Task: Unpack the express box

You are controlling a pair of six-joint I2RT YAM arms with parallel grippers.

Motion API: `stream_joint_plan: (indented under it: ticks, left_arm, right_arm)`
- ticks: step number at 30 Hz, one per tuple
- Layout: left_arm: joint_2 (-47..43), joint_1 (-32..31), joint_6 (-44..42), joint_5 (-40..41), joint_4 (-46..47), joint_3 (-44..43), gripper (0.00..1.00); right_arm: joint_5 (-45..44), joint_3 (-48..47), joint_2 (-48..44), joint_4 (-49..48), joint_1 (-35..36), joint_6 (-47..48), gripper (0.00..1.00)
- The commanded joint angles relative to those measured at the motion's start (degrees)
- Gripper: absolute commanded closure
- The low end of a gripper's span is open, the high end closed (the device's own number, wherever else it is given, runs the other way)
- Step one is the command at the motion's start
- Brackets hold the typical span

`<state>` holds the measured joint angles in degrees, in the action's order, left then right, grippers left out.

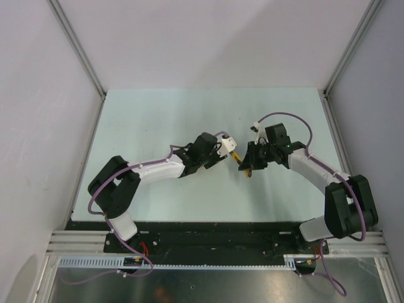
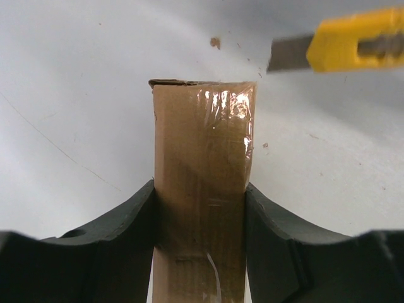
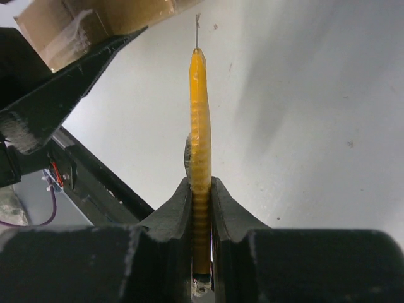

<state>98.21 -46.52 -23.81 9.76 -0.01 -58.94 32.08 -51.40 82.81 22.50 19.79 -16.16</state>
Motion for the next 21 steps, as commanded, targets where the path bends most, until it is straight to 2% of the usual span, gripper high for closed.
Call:
stream_joint_plan:
  ticks: [1, 2, 5, 13, 16, 17, 21]
  left_arm:
    - [-1.79, 2.05, 1.92, -3.6, -9.56, 0.06, 0.41]
    - [-2.32, 2.83, 2.28, -4.74, -10.0, -0.56, 0.32]
    - [-2.15, 3.98, 2.89, -7.91, -12.37, -3.63, 0.22]
    - [-4.34, 5.48, 4.56, -13.17, -14.49, -8.47, 0.12]
    - [-6.8, 5.48, 5.18, -14.94, -15.19, -9.79, 0.04]
    - [-7.42, 5.56, 5.53, -14.77, -15.28, -10.23, 0.0]
    - [-12.42, 5.57, 7.28, -11.35, -15.37, -12.16, 0.0]
  right_arm:
    - [-2.36, -1.25, -5.37, -3.24, -1.59, -2.11, 1.0]
    - [-2.45, -1.25, -6.42, -3.69, -1.86, -2.47, 1.0]
    - [-2.81, -1.25, -7.83, -5.36, -2.39, -3.61, 1.0]
    - [-2.02, -2.39, -9.77, -6.94, -3.0, -4.49, 1.0]
    - [-0.53, -2.48, -10.91, -7.3, -3.27, -4.58, 1.0]
    - [-0.26, -2.48, -11.17, -7.47, -3.27, -4.67, 1.0]
    - [3.42, -2.48, -12.4, -9.57, -3.62, -4.75, 1.0]
